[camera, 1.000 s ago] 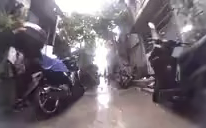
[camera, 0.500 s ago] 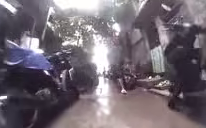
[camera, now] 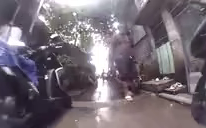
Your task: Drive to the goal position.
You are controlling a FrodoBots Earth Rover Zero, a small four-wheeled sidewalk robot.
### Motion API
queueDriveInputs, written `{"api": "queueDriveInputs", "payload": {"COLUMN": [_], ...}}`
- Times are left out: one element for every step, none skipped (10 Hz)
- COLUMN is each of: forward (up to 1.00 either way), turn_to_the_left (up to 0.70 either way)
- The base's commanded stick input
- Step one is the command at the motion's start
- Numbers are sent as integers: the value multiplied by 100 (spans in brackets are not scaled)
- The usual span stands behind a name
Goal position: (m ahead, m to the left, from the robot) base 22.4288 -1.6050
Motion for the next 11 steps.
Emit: {"api": "queueDriveInputs", "payload": {"forward": [99,99,99,99,99,99,99,99,99,99,99], "turn_to_the_left": [0,0,0,0,0,0,0,0,0,0,0]}}
